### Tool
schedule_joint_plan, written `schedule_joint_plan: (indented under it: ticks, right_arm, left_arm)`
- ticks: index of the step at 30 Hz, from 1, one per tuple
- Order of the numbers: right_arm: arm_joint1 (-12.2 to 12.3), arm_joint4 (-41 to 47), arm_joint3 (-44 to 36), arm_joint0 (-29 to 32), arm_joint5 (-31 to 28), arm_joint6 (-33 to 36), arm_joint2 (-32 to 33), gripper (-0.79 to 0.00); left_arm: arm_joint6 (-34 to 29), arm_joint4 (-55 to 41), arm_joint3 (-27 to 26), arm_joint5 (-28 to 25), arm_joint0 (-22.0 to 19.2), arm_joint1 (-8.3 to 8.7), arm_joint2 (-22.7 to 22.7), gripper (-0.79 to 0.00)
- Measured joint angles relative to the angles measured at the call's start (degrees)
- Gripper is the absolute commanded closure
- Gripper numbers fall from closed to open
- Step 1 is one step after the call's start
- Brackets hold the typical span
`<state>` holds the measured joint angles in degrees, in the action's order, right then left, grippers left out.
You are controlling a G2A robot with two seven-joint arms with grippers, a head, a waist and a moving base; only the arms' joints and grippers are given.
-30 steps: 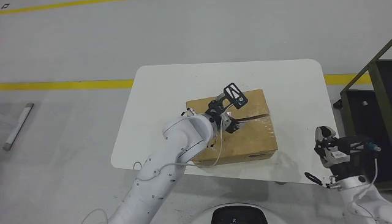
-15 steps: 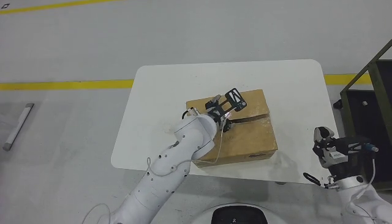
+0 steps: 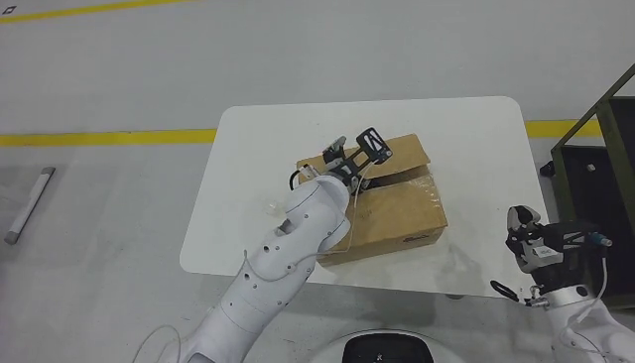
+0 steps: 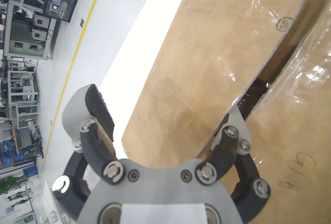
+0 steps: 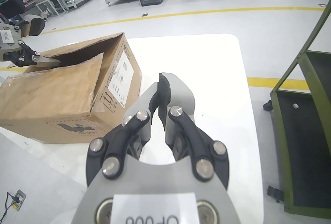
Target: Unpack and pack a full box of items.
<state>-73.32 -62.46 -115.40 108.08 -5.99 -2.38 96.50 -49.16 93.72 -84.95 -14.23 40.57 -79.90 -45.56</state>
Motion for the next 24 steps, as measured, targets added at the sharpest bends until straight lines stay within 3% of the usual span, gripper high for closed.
schedule_joint_plan:
  ticks: [18, 24]
  right_arm:
    - [-0.2, -0.5, -0.2, 0.6, 0.4, -0.1, -1.1, 0.000]
    - [-0.2, -0.4, -0.6, 0.6, 0.3, 0.2, -0.9, 0.000]
  left_arm:
    - [3.4, 0.2, -0.9, -6.5, 1.9, -0.34, -1.5, 0.000]
    - [1.6, -2.4, -5.3, -11.8, 2.8, -0.16, -2.6, 0.000]
